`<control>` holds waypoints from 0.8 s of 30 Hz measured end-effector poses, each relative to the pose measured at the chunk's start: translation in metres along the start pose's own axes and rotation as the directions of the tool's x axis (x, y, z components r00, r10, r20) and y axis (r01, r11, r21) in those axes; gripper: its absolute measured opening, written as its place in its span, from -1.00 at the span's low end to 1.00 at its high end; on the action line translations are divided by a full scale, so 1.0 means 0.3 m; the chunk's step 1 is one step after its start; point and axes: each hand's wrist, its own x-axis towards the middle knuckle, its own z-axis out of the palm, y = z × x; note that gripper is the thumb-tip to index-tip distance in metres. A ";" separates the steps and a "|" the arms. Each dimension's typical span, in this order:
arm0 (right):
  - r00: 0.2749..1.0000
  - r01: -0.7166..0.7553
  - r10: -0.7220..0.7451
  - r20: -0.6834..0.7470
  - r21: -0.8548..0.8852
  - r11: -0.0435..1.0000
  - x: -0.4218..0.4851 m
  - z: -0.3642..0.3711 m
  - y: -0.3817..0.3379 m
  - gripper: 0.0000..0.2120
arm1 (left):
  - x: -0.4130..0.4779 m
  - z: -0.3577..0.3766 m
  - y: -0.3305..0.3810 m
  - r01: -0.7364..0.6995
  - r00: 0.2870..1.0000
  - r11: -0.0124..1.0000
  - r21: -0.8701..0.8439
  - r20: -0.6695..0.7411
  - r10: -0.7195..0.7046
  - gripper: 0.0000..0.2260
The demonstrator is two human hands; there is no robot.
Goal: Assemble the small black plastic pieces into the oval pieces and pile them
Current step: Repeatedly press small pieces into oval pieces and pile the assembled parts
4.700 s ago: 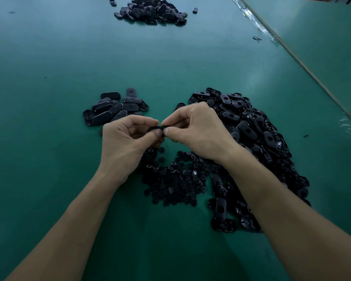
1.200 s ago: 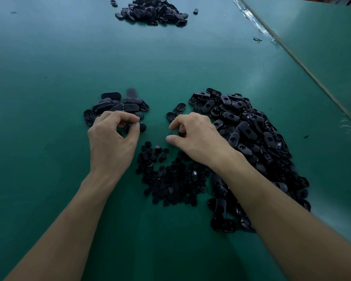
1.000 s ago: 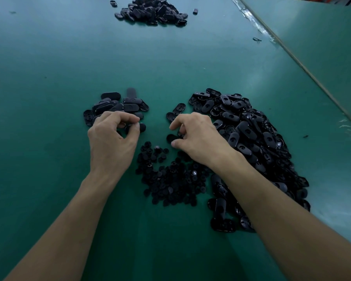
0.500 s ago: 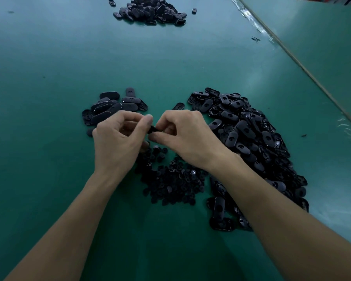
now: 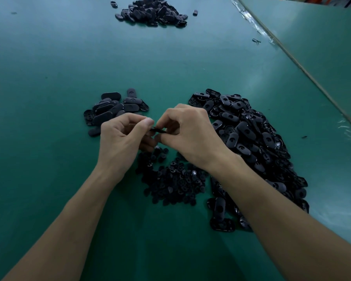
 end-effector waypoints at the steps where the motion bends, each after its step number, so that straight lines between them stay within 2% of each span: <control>1: 1.000 -0.012 0.012 0.019 0.011 1.000 0.000 -0.004 0.001 -0.84 | 0.002 -0.002 -0.004 0.006 1.000 1.000 -0.001 -0.017 -0.006 -0.88; 4: 0.984 -0.099 0.105 0.141 -0.046 0.994 0.001 -0.018 0.009 -0.72 | 0.008 -0.008 -0.013 0.019 0.997 1.000 -0.013 -0.074 -0.020 -0.87; 7: 0.927 -0.158 0.224 0.302 -0.226 0.961 -0.002 -0.023 0.019 -0.60 | 0.010 -0.010 -0.016 0.021 0.995 0.998 -0.051 -0.094 -0.026 -0.87; 9: 0.890 -0.170 0.274 0.366 -0.291 0.941 -0.006 -0.017 0.023 -0.58 | 0.011 -0.011 -0.016 0.016 0.995 0.998 -0.066 -0.096 -0.022 -0.87; 15: 0.905 -0.184 0.260 0.337 -0.242 0.953 -0.002 0.003 0.033 -0.95 | 0.009 -0.008 -0.015 0.008 0.995 0.999 -0.044 -0.095 -0.012 -0.86; 24: 0.910 -0.174 0.238 0.339 -0.208 0.963 -0.001 0.011 0.034 -0.92 | 0.006 -0.004 -0.016 -0.003 0.997 1.000 0.002 -0.077 0.003 -0.84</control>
